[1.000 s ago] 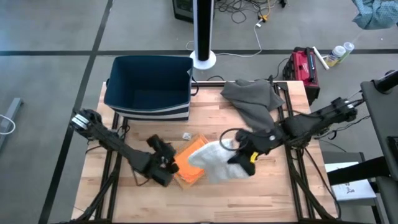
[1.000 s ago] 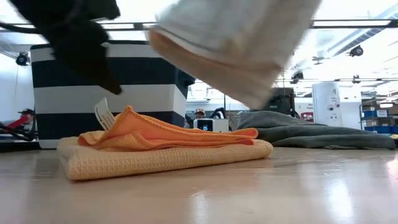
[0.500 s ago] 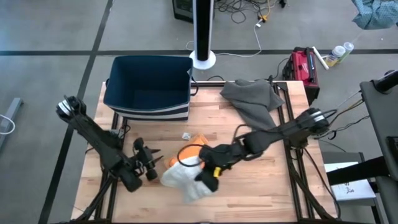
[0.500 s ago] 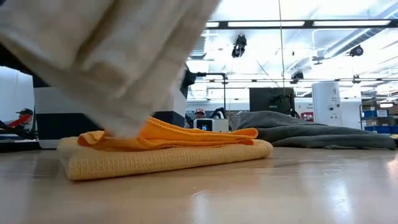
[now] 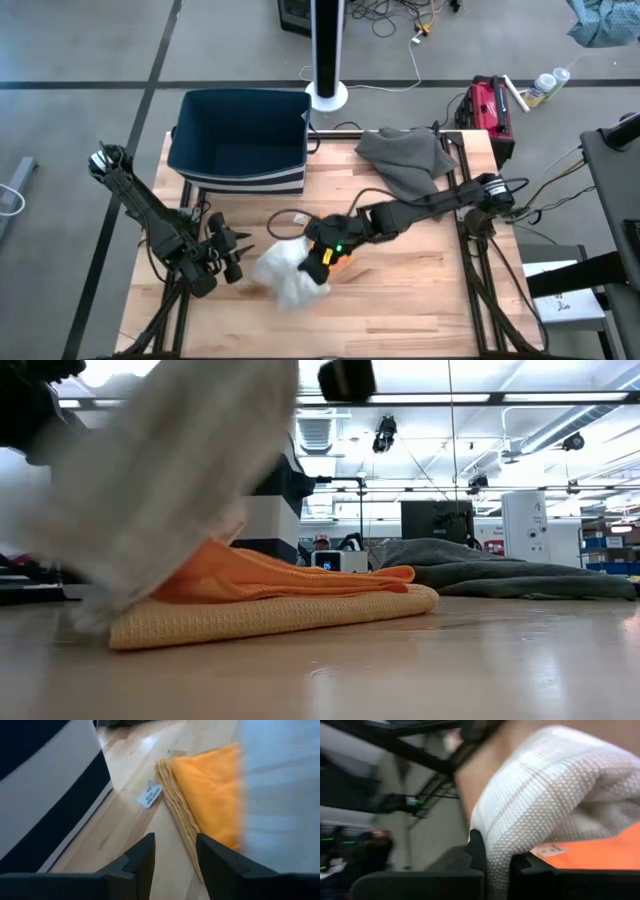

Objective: Fold towel
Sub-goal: Stack the white patterned kitchen towel on top of the orange towel

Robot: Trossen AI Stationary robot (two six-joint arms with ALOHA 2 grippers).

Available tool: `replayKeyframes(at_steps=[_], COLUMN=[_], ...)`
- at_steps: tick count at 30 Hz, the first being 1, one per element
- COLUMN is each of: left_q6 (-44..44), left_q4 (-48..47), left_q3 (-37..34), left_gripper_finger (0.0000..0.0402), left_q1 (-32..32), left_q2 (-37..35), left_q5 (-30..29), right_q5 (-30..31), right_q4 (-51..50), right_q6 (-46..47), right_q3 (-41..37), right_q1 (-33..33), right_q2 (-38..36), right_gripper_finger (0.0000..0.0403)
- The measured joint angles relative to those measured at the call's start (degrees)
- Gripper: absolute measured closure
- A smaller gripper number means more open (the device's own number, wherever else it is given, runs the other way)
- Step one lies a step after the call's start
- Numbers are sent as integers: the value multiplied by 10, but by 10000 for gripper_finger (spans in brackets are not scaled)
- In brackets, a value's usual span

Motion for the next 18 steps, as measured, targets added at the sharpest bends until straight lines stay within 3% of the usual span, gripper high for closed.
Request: replayKeyframes(at_steps=[6,18], left_q6=[0,-5], left_q4=[5,13], left_q3=[1,1], left_gripper_finger=[260,262], left_q1=[0,1], left_q2=[6,21], left_q5=[-3,3], right_q5=[2,2], right_q4=[-135,-181], right_q6=[-53,-170], right_q3=[-2,-8], right_q1=[-37,-72], right_q2=[0,12], right_gripper_finger=[392,392])
